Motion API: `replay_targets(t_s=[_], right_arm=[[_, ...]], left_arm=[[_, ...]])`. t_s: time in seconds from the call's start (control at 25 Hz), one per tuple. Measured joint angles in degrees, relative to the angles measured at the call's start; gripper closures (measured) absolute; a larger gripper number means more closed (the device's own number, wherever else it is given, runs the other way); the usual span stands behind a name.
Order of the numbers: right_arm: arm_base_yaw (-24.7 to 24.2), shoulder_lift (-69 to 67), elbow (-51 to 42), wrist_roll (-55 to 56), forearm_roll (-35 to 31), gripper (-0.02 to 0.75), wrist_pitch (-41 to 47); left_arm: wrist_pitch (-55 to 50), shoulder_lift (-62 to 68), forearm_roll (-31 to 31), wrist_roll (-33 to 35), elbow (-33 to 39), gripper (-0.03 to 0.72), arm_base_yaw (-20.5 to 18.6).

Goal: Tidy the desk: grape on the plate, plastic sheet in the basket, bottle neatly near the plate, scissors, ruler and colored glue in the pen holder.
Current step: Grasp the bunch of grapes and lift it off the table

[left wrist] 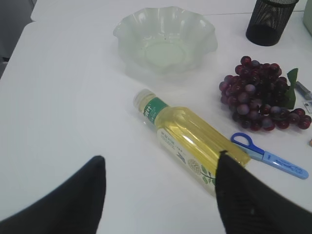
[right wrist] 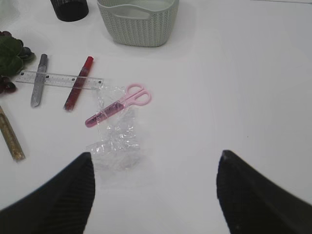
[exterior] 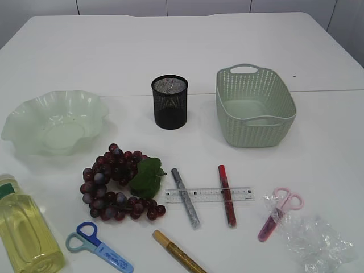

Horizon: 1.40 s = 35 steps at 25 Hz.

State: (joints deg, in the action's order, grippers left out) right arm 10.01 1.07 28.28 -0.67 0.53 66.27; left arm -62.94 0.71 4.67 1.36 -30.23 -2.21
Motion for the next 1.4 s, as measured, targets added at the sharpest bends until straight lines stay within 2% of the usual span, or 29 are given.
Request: replay_targets(t_s=[1.4], right_arm=[[0.00,0.00,0.00,0.00,0.00,0.173,0.00]], left_arm=[[0.00,0.00,0.81,0.00,0.00,0.202,0.00]])
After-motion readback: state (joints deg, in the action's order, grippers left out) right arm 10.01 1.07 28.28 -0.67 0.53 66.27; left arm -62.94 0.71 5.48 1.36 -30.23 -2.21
